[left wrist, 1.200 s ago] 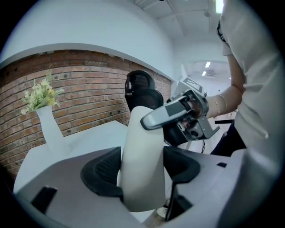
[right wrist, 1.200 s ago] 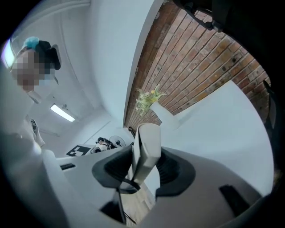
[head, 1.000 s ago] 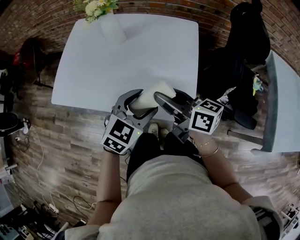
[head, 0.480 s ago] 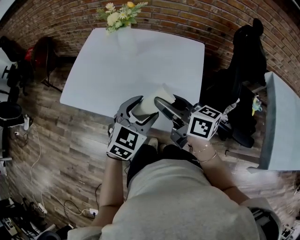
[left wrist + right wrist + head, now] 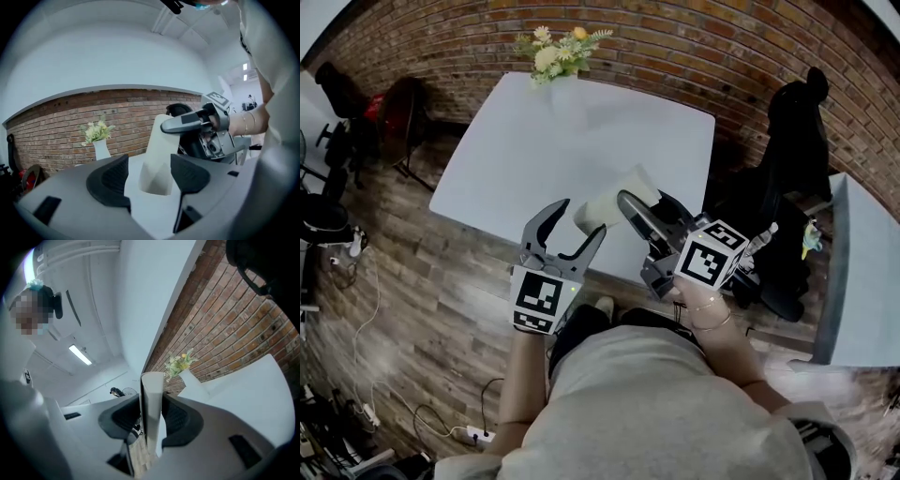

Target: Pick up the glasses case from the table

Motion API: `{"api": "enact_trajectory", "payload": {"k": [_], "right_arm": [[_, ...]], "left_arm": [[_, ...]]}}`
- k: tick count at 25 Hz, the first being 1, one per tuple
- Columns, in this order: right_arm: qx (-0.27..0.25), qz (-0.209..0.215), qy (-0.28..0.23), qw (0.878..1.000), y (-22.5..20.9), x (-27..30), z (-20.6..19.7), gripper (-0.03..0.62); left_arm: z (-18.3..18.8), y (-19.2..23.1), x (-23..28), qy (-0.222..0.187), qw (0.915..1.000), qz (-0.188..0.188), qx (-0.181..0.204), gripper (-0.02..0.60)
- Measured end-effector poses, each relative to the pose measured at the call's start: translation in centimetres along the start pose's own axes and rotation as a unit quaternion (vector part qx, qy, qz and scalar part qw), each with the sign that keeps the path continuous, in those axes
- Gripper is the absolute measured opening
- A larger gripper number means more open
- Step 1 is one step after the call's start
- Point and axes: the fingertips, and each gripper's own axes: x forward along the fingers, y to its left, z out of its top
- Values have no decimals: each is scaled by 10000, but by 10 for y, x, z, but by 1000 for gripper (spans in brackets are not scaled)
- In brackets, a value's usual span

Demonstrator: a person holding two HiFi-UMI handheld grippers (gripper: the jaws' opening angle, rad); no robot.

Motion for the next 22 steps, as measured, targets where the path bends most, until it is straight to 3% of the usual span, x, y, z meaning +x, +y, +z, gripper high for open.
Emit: {"api": "enact_trajectory", "payload": {"k": [3,7,13,19,22], "right_arm": [[-92,51,-85,9999,5,2,10,138],[-241,74,-157,9996,10,2,18,138],[-346,71,-211,9992,16,2,20,138],[-350,-344,-398,9980,5,-5,21,138],[-286,-436,-419,9978,3,-10,19,138]], "left_arm": [[12,17,-6,-349,9970,226,-656,236],[17,35,-12,-691,9831,378,-1652,146],[6,45,-14,-509,9706,609,-2274,38],[-16,42,-9,-384,9403,456,-3351,15],[-18,33,-8,-272,9383,304,-3433,15]]}}
